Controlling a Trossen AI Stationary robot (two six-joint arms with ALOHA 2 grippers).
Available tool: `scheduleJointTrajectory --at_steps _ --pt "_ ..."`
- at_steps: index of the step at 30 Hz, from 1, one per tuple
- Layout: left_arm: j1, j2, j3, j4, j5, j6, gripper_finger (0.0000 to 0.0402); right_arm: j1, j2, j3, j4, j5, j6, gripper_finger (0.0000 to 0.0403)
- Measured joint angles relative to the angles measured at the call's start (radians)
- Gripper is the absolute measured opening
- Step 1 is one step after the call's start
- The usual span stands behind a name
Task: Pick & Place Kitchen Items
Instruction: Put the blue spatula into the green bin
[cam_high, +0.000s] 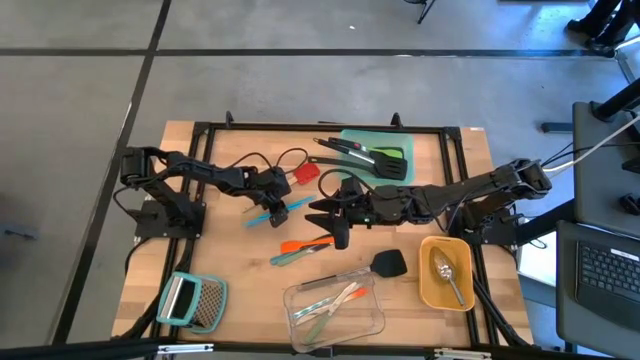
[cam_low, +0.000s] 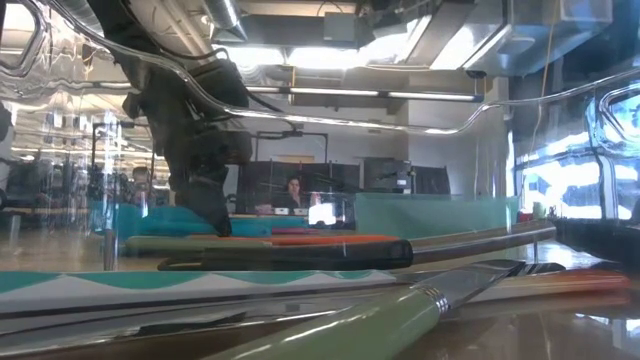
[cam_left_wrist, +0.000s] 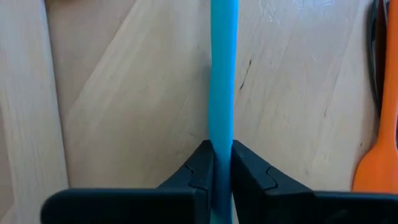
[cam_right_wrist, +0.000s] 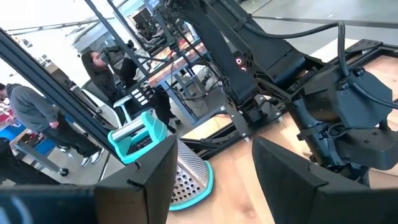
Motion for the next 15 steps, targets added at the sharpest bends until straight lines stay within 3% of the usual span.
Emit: scheduleJointTrajectory --at_steps 3,11,15 --pt "0.001 -0.006 -0.001 0.0 0.007 0.0 0.0025 0.0 0.0 0.0 0.0 0.0 0.001 0.0211" --pt "-0.001 -0.005 -0.001 0.005 -0.001 0.0 0.0109 0.0 0.0 0.0 0.002 0.0 0.005 0.0211" --pt "0.0 -0.005 -0.002 0.014 -0.006 -0.014 0.0095 -0.001 0.0 0.0 0.001 0.0 0.021 0.0211"
